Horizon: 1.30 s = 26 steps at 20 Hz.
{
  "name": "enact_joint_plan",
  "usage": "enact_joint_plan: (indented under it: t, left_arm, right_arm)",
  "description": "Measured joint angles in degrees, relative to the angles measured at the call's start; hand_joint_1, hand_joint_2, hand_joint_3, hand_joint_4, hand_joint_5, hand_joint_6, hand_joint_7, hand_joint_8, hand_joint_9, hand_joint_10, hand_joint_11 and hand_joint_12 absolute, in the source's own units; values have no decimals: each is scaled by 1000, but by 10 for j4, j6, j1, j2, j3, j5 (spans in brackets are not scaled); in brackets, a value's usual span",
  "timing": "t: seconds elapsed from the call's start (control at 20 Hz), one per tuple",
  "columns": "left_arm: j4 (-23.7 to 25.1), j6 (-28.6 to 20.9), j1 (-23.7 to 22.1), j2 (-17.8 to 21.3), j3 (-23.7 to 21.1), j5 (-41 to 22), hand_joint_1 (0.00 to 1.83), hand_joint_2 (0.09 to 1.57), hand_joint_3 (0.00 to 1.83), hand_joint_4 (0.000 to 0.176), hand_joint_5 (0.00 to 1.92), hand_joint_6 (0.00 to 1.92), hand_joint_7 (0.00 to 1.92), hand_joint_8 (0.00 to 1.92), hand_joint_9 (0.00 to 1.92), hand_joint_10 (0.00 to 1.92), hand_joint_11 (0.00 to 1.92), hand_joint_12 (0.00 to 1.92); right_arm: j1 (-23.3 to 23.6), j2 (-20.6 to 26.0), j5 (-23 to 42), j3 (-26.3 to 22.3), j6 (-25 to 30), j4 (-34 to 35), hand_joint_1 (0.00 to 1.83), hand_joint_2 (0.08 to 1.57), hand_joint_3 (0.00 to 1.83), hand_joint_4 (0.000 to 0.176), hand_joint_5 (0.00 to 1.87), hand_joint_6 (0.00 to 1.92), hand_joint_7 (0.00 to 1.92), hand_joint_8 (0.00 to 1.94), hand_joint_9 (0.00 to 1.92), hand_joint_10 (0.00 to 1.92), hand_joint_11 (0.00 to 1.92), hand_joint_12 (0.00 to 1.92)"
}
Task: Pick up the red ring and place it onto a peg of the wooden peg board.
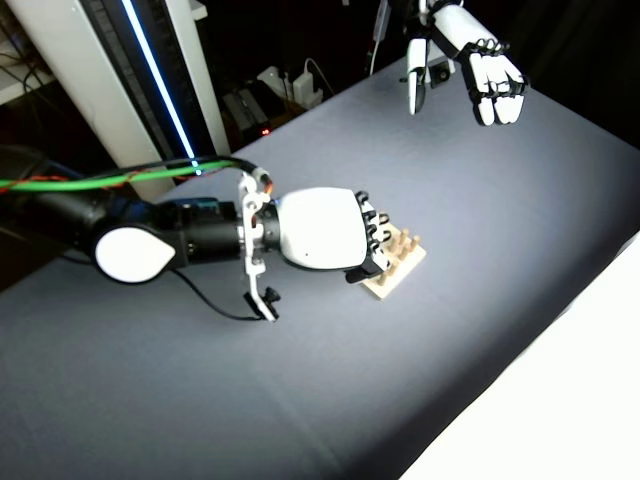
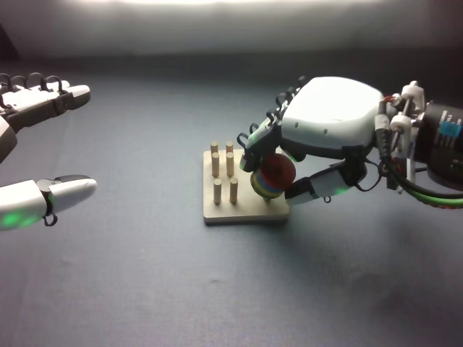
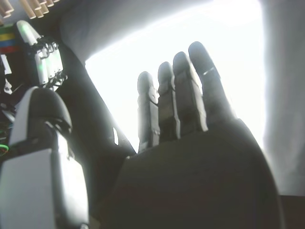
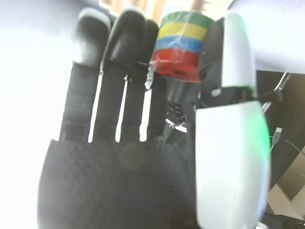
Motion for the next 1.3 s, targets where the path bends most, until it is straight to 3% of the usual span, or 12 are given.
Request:
enact_joint_plan:
  t: [0.1,0.3,0.4,0.45,0.55,0.6,0.65,0.75,0.85,0.9,1.05,1.3]
  left_arm:
    - [0,0,0,0,0,1,668,1076,0,45,357,0,238,2,218,5,0,696]
    - [1,-2,0,0,2,0,693,1076,0,17,379,1,248,4,237,7,0,743]
    - [0,-2,0,0,2,0,698,1071,0,32,375,1,253,2,233,3,0,714]
    - [0,-2,0,0,2,0,688,1076,1,43,372,0,249,1,225,2,0,748]
    - [0,-2,0,0,2,0,647,1080,1,47,363,0,212,0,208,0,0,821]
    - [1,-2,0,0,2,0,677,1078,0,48,370,1,231,4,226,5,0,870]
    - [0,-2,0,0,2,0,698,1080,0,43,371,1,261,7,256,11,0,902]
    - [0,-2,0,0,2,0,705,1081,1,22,363,0,286,12,276,16,0,909]
    - [0,-2,0,-2,2,0,694,1075,0,35,348,1,252,3,245,5,0,779]
    - [1,-2,0,-2,2,1,702,1073,0,26,355,2,249,1,248,5,0,787]
    - [0,-2,0,-2,2,-1,729,1072,0,1,369,2,236,0,231,1,0,720]
    - [-2,-3,0,-2,2,-1,713,1060,0,0,382,2,233,1,222,0,0,684]
  right_arm:
    - [0,0,-5,0,0,-2,1248,1082,2,0,989,911,1106,924,1002,1174,860,1578]
    - [0,0,-6,0,0,-2,1248,1072,0,0,1038,833,1108,918,986,1158,850,1546]
    - [0,0,-6,0,0,-2,1253,1067,0,0,1008,897,1155,812,1009,1081,868,1501]
    - [0,0,-6,0,0,-2,1260,1080,2,0,977,849,1119,925,994,1021,862,1476]
    - [0,0,-6,-1,0,-3,1115,939,0,0,851,223,793,703,763,1173,687,1579]
    - [0,0,-6,-2,0,-3,1059,927,0,0,791,84,660,661,628,1130,550,1532]
    - [0,0,-8,-4,-1,-3,1035,939,1,20,719,23,563,584,530,1031,427,1448]
    - [0,0,-12,-7,-1,-9,1046,953,0,37,636,1,559,323,471,932,340,1411]
    - [0,0,-13,-7,-1,-12,1083,964,0,29,604,0,587,162,456,831,309,1387]
    - [0,0,-12,-8,-1,-10,1089,971,1,17,598,0,598,142,450,834,308,1405]
    - [0,1,-11,-15,-1,-9,1071,994,4,19,534,0,576,120,407,837,281,1431]
    - [0,0,2,-22,-1,3,1004,1001,0,36,452,2,542,13,458,553,250,1312]
